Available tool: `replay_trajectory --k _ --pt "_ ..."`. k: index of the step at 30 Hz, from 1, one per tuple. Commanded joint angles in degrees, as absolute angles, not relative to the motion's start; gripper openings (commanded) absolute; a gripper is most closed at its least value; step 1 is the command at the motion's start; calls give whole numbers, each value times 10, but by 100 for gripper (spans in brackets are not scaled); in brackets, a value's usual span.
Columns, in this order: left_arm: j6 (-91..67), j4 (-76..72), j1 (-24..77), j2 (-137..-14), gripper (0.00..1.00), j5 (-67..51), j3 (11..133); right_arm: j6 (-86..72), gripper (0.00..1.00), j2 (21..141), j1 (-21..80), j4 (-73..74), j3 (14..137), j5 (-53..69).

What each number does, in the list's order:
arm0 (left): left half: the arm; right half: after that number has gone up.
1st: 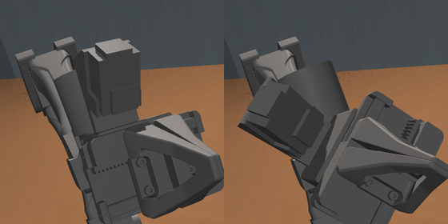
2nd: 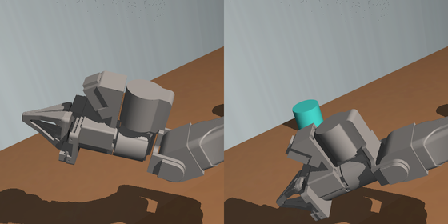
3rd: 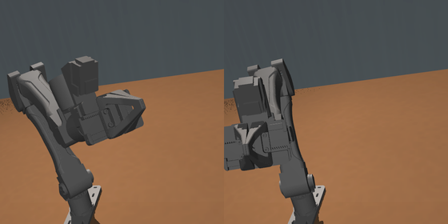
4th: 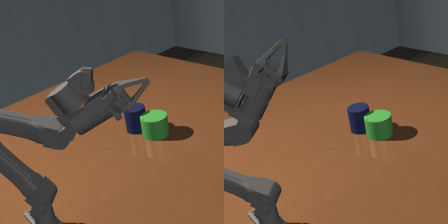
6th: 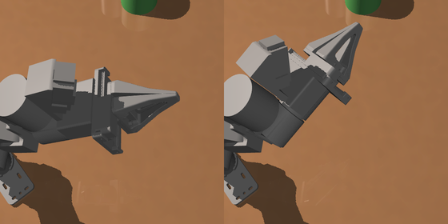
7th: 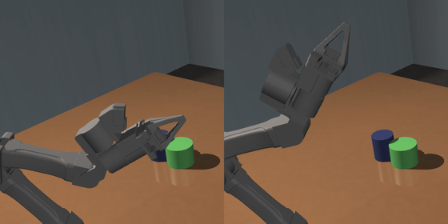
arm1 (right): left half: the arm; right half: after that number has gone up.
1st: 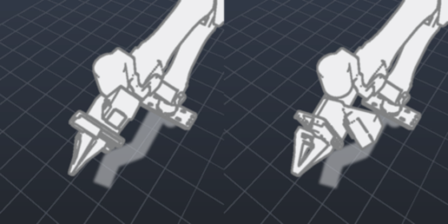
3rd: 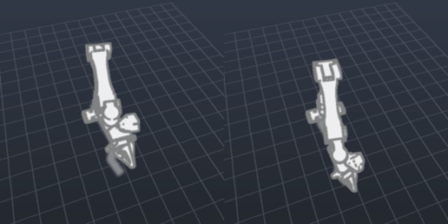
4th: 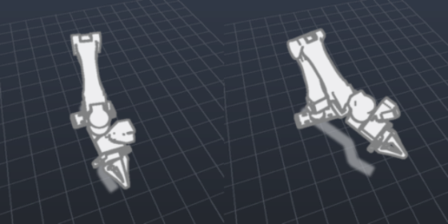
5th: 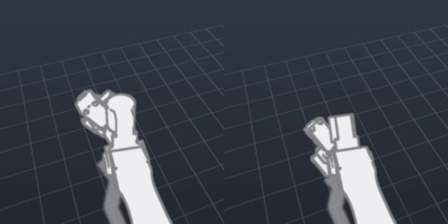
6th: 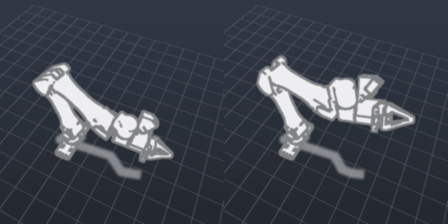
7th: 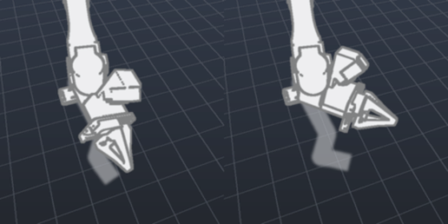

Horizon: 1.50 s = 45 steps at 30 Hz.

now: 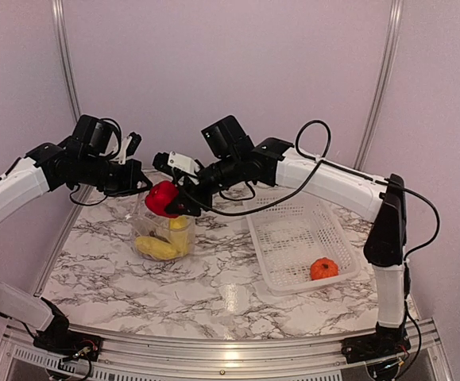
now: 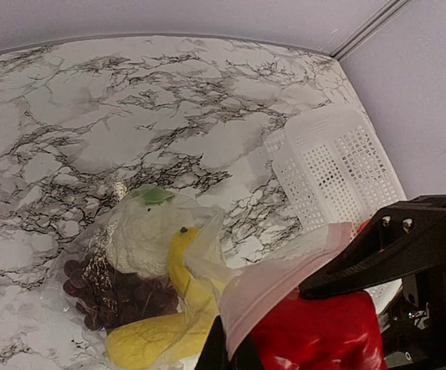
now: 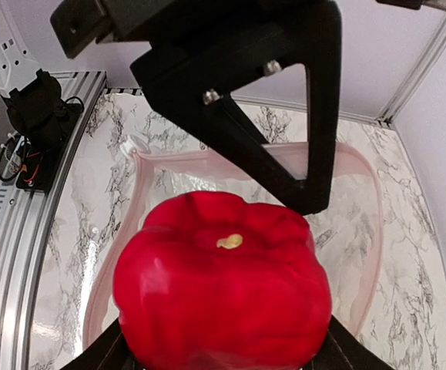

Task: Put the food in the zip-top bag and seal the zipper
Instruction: Place the fake vegetable in the zipper food storage bag.

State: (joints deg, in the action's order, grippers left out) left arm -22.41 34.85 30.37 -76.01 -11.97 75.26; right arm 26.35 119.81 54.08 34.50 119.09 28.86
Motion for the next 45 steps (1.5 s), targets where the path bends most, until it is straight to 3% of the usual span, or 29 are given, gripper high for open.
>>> replay_trajectory --k 1,6,13,35,45 --pt "-226 348 306 -743 0 -129 769 289 64 1210 557 331 1176 225" --pt "-228 341 306 -742 0 -133 769 317 68 1211 577 328 1158 171" --pt "-229 334 306 -742 0 -135 764 332 84 1214 603 319 1154 100" --pt "-220 338 306 -755 0 -119 768 327 86 1062 599 370 1121 114" --pt "-217 356 306 -765 0 -121 790 341 86 961 560 399 1000 92"
